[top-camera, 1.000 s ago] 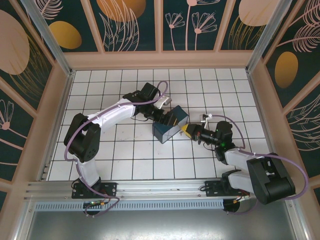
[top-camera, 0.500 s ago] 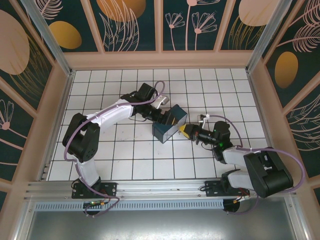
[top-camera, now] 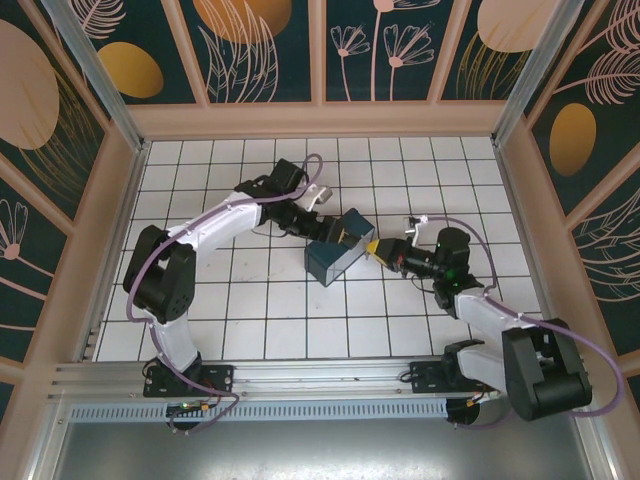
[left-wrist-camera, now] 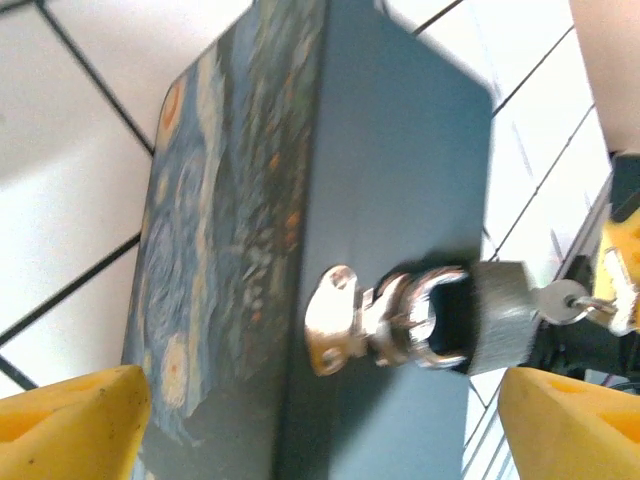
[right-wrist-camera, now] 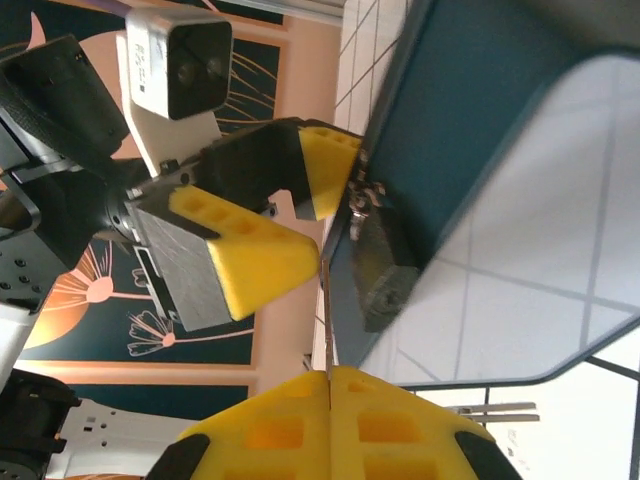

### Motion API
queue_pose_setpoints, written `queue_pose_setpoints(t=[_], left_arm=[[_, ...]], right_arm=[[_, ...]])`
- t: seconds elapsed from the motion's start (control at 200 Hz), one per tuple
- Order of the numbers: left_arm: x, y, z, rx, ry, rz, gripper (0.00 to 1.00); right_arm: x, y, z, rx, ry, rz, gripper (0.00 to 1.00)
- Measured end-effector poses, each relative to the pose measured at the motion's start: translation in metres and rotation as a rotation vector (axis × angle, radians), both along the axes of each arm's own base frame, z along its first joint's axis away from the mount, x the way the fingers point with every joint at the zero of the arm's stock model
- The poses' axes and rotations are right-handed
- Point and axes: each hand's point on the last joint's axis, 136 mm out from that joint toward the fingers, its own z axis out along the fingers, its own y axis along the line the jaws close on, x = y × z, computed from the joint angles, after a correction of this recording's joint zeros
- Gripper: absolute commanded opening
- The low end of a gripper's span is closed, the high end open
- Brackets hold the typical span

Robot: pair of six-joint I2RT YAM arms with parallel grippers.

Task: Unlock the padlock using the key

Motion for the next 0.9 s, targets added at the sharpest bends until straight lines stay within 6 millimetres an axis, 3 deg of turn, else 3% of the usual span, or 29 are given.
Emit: queue_pose_setpoints(t=[0.135, 0.285, 0.375, 0.54, 0.901], left_arm=[[0.001, -0.011, 0.032, -0.095, -0.035, -0.048, 0.74], [-0.009, -0.021, 0.061, -0.206, -0.055, -0.117, 0.52], [-0.013, -0.026, 0.071, -0.258, -0.057, -0.150, 0.48], [-0.023, -0.033, 0.077, -0.309, -0.044, -0.195, 0.46], [-0.035, -0.035, 0.068, -0.334, -0.004, -0.230, 0.37]], right_arm=[[0.001, 0.003, 0.016, -0.034, -0.071, 0.044, 0.00], [-0.002, 0.007, 0.021, -0.043, -0.099, 0.085, 0.00], [-0.002, 0.011, 0.023, -0.049, -0.109, 0.108, 0.00], [-0.007, 0.023, 0.028, -0.051, -0.124, 0.154, 0.00], [-0.012, 0.035, 0.023, -0.055, -0.109, 0.191, 0.00]])
